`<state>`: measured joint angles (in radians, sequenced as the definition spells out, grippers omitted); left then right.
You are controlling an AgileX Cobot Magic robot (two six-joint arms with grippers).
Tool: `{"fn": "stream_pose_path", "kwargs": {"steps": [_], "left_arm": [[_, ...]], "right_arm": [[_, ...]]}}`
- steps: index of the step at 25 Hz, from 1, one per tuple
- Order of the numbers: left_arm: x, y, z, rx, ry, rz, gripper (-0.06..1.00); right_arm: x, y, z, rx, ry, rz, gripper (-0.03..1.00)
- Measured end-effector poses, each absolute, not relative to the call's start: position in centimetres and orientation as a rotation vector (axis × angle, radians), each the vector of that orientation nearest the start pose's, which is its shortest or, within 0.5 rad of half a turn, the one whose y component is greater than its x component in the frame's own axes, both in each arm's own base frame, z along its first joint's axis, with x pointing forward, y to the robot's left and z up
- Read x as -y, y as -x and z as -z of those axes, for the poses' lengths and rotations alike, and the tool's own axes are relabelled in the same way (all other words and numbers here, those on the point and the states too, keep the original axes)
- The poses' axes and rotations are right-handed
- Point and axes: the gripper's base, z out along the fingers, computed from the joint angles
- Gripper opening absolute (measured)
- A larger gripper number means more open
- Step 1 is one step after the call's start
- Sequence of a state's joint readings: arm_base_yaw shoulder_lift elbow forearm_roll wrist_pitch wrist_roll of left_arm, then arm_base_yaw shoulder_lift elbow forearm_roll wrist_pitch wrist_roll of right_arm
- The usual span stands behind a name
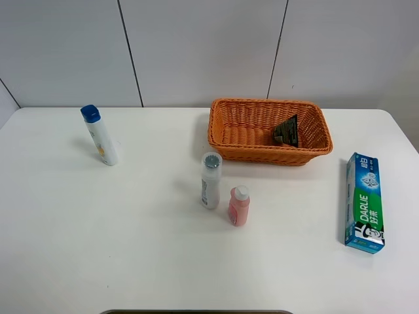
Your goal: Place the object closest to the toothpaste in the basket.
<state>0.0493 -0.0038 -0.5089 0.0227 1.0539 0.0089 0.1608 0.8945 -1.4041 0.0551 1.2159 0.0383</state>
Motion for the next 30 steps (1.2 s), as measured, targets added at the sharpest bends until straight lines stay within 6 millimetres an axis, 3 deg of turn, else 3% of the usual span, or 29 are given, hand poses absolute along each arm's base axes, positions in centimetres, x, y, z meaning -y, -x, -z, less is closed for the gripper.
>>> {"fn": "stream_pose_path", "kwargs": {"steps": [5, 10, 16, 22, 30], "left_arm": [[-0.1, 0.6, -28.0, -2.025, 0.042, -0.064, 0.94], [-0.1, 0.6, -28.0, -2.025, 0.042, -0.064, 0.94], [-0.1, 0.6, -28.0, -2.025, 0.042, -0.064, 0.94], [-0.1, 0.6, -28.0, -2.025, 0.042, -0.064, 0.94], [-0.1, 0.6, -28.0, -2.025, 0.042, -0.064, 0.94]], "right_arm": [[-2.0, -9.2, -44.9, -2.205, 0.143, -0.178, 0.62], [-1.5, -6.5, -40.3, -2.257, 0.144, -0.175, 0.62], [-0.9, -3.1, -35.8, -2.154, 0.134, -0.172, 0.62], [0.0, -1.0, -31.3, -2.107, 0.129, -0.099, 0.62], [0.6, 0.9, -28.7, -2.026, 0.059, -0.012, 0.62]]}}
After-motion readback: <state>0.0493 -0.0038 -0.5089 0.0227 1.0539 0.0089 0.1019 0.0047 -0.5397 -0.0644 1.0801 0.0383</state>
